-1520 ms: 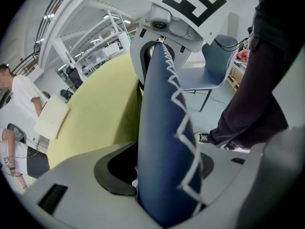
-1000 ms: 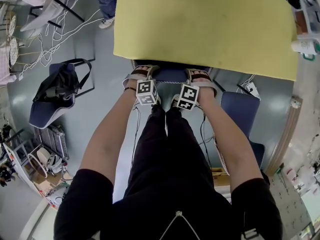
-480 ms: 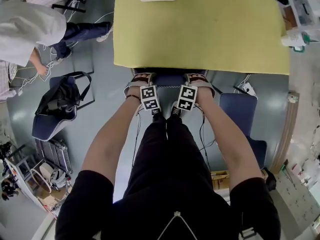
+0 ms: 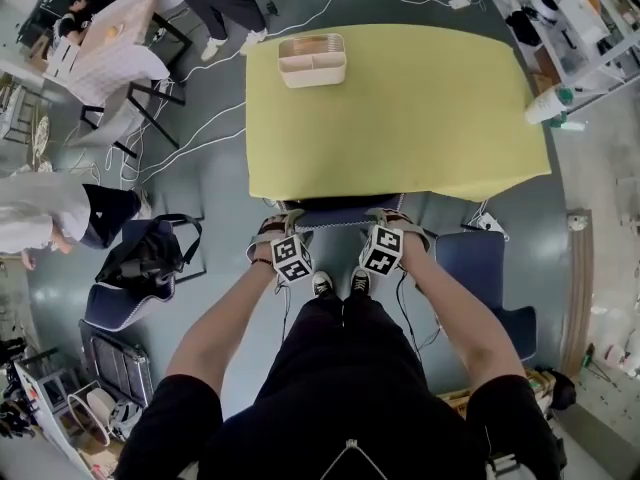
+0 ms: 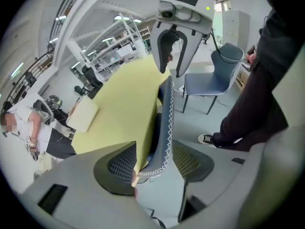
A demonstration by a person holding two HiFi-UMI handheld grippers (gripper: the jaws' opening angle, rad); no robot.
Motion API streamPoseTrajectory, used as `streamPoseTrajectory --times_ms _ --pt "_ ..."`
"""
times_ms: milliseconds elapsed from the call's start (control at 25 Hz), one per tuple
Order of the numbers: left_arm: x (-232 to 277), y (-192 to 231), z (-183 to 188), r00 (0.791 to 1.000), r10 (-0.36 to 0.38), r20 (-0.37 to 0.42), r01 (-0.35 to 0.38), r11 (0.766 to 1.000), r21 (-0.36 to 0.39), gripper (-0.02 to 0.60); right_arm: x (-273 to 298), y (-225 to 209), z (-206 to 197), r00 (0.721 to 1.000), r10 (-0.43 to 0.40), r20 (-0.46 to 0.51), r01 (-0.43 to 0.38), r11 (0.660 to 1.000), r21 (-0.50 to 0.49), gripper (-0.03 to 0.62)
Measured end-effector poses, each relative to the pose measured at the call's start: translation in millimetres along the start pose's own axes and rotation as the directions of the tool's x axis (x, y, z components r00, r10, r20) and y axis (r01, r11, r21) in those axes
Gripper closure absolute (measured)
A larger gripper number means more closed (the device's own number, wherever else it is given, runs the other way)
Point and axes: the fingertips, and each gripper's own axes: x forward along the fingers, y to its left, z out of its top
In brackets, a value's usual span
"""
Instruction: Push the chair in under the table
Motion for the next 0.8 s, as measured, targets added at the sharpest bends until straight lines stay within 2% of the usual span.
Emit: streamPoseTrajectory --times_ms 120,200,280,400,480,560,680,760,800 --pt "-38 19 15 0.996 0.057 0.068 -0.052 0.996 -0.076 0.349 -37 -16 24 0.994 -0.075 0.082 0.066 0.992 0.108 0.456" --pt "-63 36 29 0.986 0.112 0.120 -0.096 0.987 -0.131 0.383 -64 -32 41 0.980 -0.143 0.141 0.116 0.976 0.185 0.496" --pt "-88 56 44 0.969 0.176 0.175 -0.138 0.968 -0.207 0.420 -93 -47 57 0.957 -0.208 0.203 0.147 0.949 0.278 0.523" --pt "-132 81 59 0.929 0.274 0.250 -0.183 0.925 -0.333 0.472 -138 -62 83 0.908 -0.299 0.293 0.158 0.893 0.422 0.547" --pt "-161 98 70 0.892 0.338 0.300 -0.201 0.892 -0.405 0.499 -168 -71 97 0.864 -0.361 0.352 0.153 0.853 0.498 0.555" --pt "-192 112 81 0.846 0.398 0.355 -0.203 0.856 -0.475 0.527 -194 -79 109 0.808 -0.418 0.414 0.141 0.821 0.554 0.560" --pt "-236 125 99 0.760 0.472 0.446 -0.164 0.804 -0.571 0.568 -237 -81 125 0.726 -0.481 0.492 0.104 0.783 0.613 0.568" --pt "-261 131 112 0.702 0.506 0.502 -0.128 0.782 -0.610 0.571 -260 -83 129 0.676 -0.518 0.525 0.081 0.760 0.645 0.571" --pt "-270 131 118 0.679 0.516 0.521 -0.109 0.774 -0.624 0.571 -269 -84 129 0.655 -0.533 0.535 0.071 0.749 0.659 0.572"
